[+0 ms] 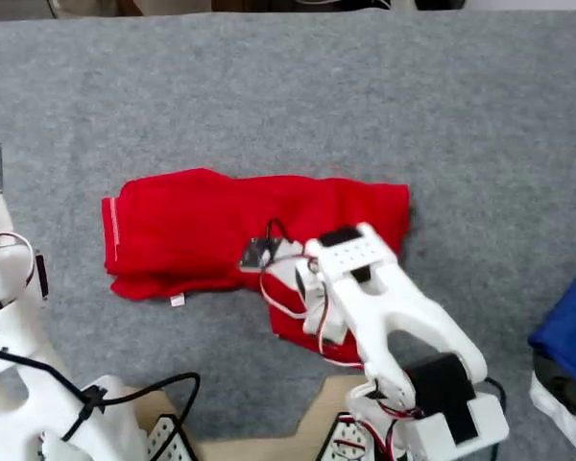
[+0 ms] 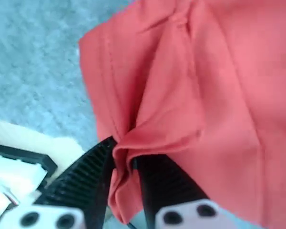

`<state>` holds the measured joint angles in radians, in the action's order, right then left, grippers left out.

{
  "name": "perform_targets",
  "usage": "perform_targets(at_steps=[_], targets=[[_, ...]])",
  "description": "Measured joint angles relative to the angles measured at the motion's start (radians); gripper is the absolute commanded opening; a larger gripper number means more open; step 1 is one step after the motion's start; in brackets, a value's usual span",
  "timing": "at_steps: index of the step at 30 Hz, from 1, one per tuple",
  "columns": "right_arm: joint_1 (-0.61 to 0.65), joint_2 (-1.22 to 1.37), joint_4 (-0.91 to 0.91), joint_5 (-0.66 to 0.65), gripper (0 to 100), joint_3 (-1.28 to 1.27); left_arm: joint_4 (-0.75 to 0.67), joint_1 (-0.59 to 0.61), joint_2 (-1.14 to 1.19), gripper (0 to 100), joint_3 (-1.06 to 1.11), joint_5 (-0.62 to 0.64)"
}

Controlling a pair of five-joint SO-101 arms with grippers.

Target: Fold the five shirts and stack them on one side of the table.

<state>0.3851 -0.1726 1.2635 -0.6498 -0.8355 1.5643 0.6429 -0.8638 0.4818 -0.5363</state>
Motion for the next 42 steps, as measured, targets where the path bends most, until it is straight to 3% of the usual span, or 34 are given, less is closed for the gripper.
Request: perform_targets(at_steps=[8, 22, 30, 37, 42], targets=[[-0.152, 0.081, 0.161, -0.097, 0.6, 0.399, 0.0, 0.0, 0.0, 2, 0.0, -0.008], [-0.235, 0.632, 0.296, -0.207, 1.6, 1.109, 0.002, 0.0, 0.0, 2, 0.0, -0.008], [-0.238, 0.796, 0.425, -0.232, 33.0, 1.433, 0.002, 0.0, 0.0, 2, 0.0, -0.008], [-0.288, 0.792, 0.5, -0.232, 34.3, 1.562, 0.002, 0.0, 0.0, 2, 0.0, -0.008], [-0.33, 0.675, 0.5, -0.232, 30.9, 1.415, 0.023, 0.0, 0.0, 2, 0.0, -0.008]])
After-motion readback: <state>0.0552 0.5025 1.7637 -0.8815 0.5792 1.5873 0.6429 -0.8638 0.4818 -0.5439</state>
